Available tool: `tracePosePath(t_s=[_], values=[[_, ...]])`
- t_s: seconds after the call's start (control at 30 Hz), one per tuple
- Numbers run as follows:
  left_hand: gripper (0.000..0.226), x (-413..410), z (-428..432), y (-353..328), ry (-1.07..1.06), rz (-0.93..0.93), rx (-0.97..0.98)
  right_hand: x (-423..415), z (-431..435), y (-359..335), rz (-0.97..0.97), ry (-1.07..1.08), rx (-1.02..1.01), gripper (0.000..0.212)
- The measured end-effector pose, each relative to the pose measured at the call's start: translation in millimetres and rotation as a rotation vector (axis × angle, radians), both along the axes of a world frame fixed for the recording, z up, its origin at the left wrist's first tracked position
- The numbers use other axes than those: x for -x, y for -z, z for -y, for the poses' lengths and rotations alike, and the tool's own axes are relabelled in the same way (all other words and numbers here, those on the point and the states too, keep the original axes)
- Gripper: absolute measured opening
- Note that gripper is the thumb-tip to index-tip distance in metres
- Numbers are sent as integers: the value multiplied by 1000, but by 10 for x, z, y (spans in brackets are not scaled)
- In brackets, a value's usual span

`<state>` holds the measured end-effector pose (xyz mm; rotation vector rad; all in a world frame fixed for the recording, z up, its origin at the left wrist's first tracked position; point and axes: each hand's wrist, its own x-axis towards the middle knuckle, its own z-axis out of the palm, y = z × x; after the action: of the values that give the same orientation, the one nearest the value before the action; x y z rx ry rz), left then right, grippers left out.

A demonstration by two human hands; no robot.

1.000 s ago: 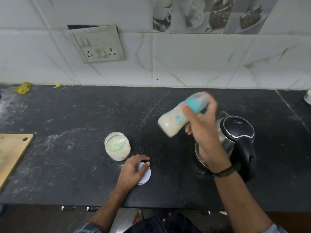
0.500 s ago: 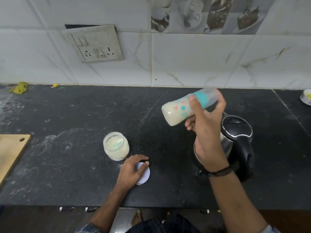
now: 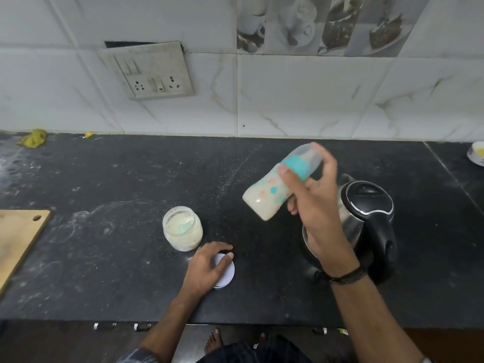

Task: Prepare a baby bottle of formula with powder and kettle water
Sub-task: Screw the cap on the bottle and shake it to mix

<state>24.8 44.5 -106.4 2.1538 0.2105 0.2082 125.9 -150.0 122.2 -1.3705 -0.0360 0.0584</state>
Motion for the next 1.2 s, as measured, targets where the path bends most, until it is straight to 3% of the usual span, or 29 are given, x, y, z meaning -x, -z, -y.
tracePosePath(t_s=[0.1,0.2,0.27,0.4,0.53,0.7,0.83,1.0,1.1,1.2], values=[[26,-1,5,4,-10,-1,-11,-45,5,-19,-8,194,-118,54],[24,15,-8,12,-2,6,-14,-44,1,32,-21,-1,56,54],[24,11,-11,14,3,6,-8,-3,15,24,12,-25,29,55],[22,-3,-2,12,-9,1,-15,-62,26,-20,-1,211,-117,56],[24,9,-21,25,6,11,-15,0,23,13,-19,-85,104,59],[25,2,2,14,-11,5,-18,-10,18,4,-34,166,-97,59],[25,8,-10,22,-1,13,-20,20,5,64,-51,-69,102,61],[28,-2,3,13,-19,1,-20,-10,38,1,-41,161,-95,59],[27,9,-8,30,-14,4,-18,13,28,-10,-40,-44,76,59],[26,2,-4,18,-9,-3,-16,59,49,-59,17,-62,9,59]])
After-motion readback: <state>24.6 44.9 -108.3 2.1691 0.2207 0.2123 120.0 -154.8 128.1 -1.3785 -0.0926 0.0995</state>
